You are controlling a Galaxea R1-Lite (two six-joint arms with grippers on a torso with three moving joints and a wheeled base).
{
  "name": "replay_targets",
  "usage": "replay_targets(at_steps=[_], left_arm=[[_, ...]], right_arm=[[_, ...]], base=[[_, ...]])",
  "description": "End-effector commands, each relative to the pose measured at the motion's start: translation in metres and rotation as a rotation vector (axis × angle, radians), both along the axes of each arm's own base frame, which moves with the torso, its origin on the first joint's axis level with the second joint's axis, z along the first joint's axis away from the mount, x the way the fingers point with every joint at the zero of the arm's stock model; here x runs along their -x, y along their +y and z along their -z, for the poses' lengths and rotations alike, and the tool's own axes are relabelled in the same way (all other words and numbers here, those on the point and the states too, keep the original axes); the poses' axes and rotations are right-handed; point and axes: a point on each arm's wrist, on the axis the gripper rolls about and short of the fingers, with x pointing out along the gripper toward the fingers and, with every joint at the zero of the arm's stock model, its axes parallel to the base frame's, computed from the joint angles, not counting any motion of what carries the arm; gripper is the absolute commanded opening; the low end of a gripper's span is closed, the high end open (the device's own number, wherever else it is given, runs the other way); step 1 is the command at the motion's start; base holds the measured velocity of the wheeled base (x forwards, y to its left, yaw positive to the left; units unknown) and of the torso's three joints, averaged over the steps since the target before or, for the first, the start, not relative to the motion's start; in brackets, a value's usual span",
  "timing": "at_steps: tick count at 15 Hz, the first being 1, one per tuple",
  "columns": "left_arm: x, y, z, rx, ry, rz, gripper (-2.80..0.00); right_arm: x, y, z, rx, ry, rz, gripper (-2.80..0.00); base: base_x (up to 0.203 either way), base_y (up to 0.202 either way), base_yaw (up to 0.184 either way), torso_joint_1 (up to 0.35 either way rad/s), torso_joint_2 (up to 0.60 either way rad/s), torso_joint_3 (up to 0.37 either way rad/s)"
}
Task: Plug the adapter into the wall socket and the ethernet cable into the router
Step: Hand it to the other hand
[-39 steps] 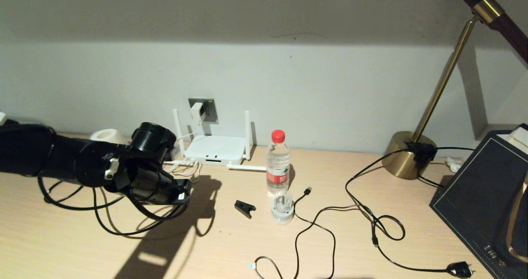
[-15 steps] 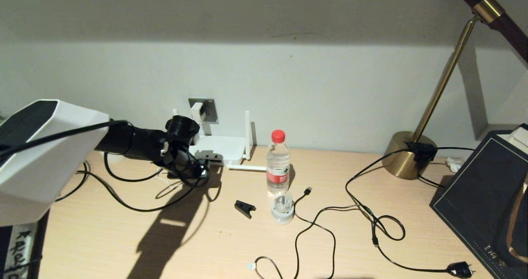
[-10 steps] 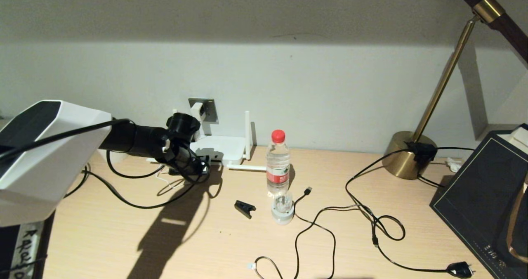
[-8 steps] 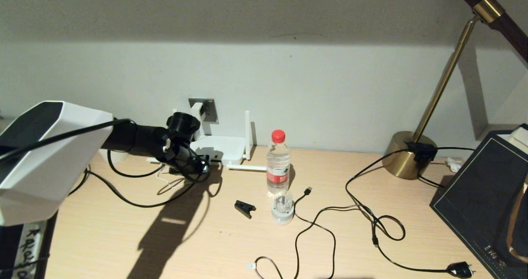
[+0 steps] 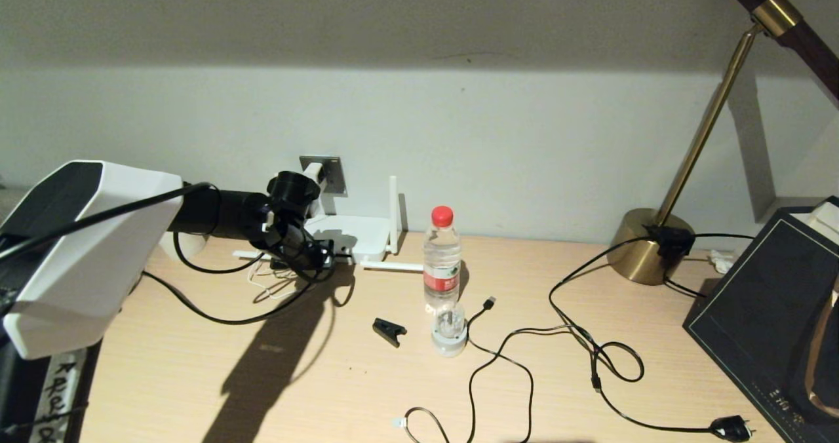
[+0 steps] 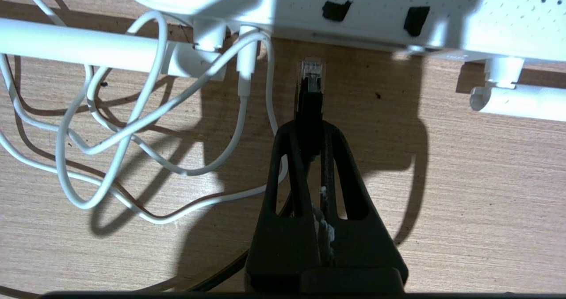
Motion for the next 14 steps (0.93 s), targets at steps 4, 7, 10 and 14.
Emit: replay_targets(at_steps=[4,7,10,14], left_arm=[[-0.0074,-0.0007,0.0016,-0.014,-0.010,0.013,-2.80],[-0.0076,-0.0008,0.0023,-0.015,-0.008,0.013,-2.80],[-0.0085,-0.0017,0.0054,-0.016,-0.003,0.014,-2.80],[-0.0087,-0.0011,0.0054,-0.015,-0.004,0.013,-2.80]], right_arm=[[-0.0007,0.0000,0.0025,0.001,0.008,0.000,-2.80],[-0.0007,0.0000,0.0025,0.001,0.008,0.000,-2.80],[-0.0007,0.0000,0.0025,0.001,0.008,0.000,-2.80],[-0.0007,0.0000,0.0025,0.001,0.008,0.000,-2.80]], base=[[0.000,0.000,0.000,0.000,0.00,0.000],[0.000,0.000,0.000,0.000,0.00,0.000],[0.000,0.000,0.000,0.000,0.00,0.000],[0.000,0.000,0.000,0.000,0.00,0.000]])
